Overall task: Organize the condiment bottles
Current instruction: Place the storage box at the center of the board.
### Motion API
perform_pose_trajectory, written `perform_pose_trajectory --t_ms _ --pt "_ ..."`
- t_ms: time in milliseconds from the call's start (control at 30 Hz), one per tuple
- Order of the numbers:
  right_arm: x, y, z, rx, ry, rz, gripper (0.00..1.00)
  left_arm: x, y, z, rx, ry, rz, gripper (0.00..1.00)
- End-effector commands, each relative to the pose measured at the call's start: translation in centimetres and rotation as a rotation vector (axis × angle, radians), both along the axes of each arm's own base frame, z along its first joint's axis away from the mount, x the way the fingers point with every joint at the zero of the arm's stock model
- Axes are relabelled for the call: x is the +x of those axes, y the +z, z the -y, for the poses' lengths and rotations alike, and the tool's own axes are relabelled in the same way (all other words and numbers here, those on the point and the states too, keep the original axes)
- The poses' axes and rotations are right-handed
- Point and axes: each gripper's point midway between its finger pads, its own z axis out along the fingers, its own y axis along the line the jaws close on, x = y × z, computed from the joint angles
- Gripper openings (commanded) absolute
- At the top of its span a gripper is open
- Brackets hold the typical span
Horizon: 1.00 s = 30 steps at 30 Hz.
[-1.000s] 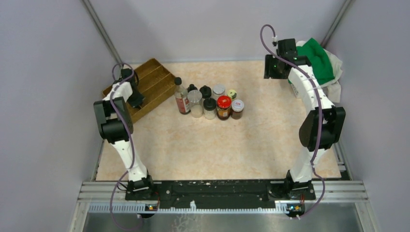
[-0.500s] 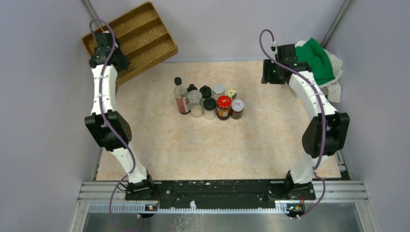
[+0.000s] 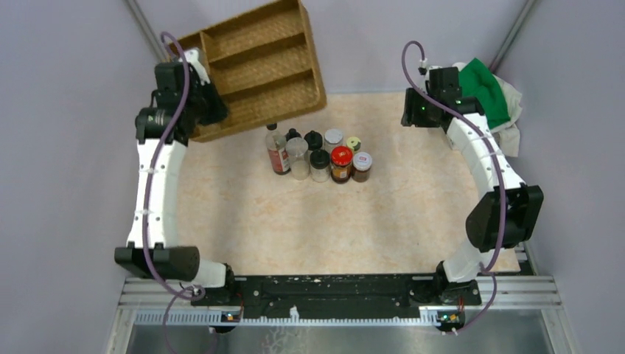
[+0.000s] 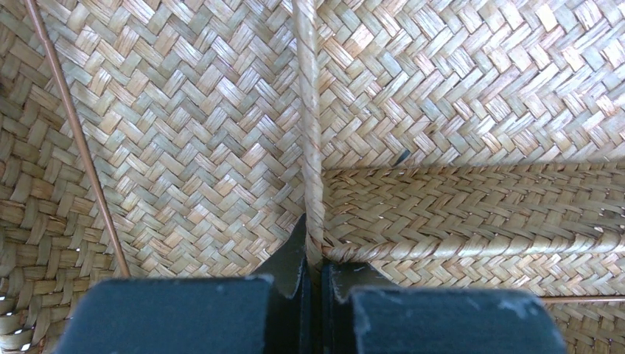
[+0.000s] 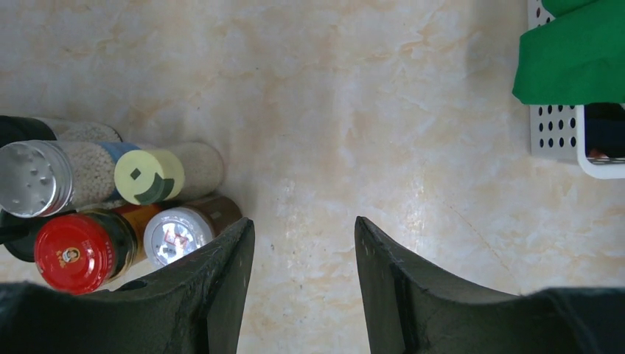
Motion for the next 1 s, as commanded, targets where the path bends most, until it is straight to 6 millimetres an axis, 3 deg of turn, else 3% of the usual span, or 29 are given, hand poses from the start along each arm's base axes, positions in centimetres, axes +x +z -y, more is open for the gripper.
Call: perform_pose_trajectory --t_ms 0,233,367,700,967 --pt "-1.3 4.3 0.0 -0.001 0.001 0.098 0.53 -5.7 2.1 4.2 -0.034 -0.074 0.100 0.00" --pt "-3.0 7.2 1.3 -0.045 -0.027 0.135 0.53 -13.7 -0.3 4.4 -0.063 -0.076 0.055 0.00" --pt "-4.1 8.4 1.5 -0.036 -0.035 0.147 0.53 -16.9 -3.9 4.3 -0.078 -0.075 -0.051 0.00" --pt "-6.4 9.3 2.4 -0.052 -0.058 0.160 0.53 -19.9 -14.7 4.5 -0.021 -0.139 -0.365 0.00" --pt "-6.4 9.0 2.6 -0.064 -0.063 0.158 0.54 -21.2 -18.7 5.5 0.003 -0.184 -0.487 0.00"
